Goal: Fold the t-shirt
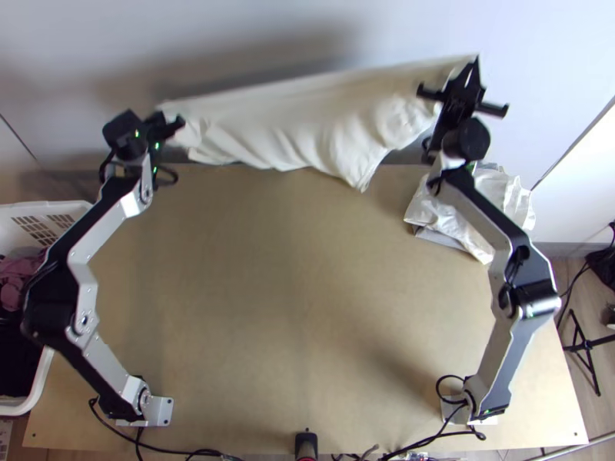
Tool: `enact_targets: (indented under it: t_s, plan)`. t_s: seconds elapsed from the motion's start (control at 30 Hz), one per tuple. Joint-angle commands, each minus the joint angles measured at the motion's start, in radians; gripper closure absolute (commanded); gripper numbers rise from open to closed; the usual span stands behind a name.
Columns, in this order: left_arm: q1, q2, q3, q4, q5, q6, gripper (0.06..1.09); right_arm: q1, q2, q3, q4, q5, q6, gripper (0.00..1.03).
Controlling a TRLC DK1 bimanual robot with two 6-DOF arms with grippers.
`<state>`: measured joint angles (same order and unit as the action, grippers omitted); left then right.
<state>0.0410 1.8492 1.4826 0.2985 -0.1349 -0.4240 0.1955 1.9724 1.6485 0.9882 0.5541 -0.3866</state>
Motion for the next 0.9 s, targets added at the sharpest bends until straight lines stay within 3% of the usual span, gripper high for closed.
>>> enact_targets:
  t_s: [0.0, 0.2, 0.37, 0.57, 0.67, 0.73, 0.87]
  plan:
    - [0.000, -0.169, -0.246, -0.164, 0.149, 0.045, 1.05, 0.065, -0.126, -0.325, -0.003, -0.042, 0.028, 1.00]
    - [0.046, -0.314, -0.269, -0.398, 0.307, 0.070, 1.05, 0.097, -0.242, -0.434, -0.042, -0.043, 0.022, 1.00]
    - [0.039, -0.395, -0.320, -0.610, 0.409, 0.156, 1.05, 0.159, -0.333, -0.627, -0.108, -0.079, 0.003, 1.00]
    - [0.008, -0.430, -0.386, -0.886, 0.491, 0.320, 1.04, 0.251, -0.451, -0.826, -0.298, -0.089, 0.080, 1.00]
    - [0.010, -0.418, -0.389, -1.065, 0.567, 0.422, 1.04, 0.297, -0.514, -0.875, -0.468, -0.115, 0.169, 1.00]
    - [0.010, -0.409, -0.390, -1.202, 0.609, 0.536, 1.04, 0.331, -0.560, -0.903, -0.596, -0.161, 0.222, 1.00]
    - [0.031, -0.386, -0.392, -1.355, 0.670, 0.654, 1.04, 0.398, -0.641, -0.969, -0.712, -0.235, 0.236, 1.00]
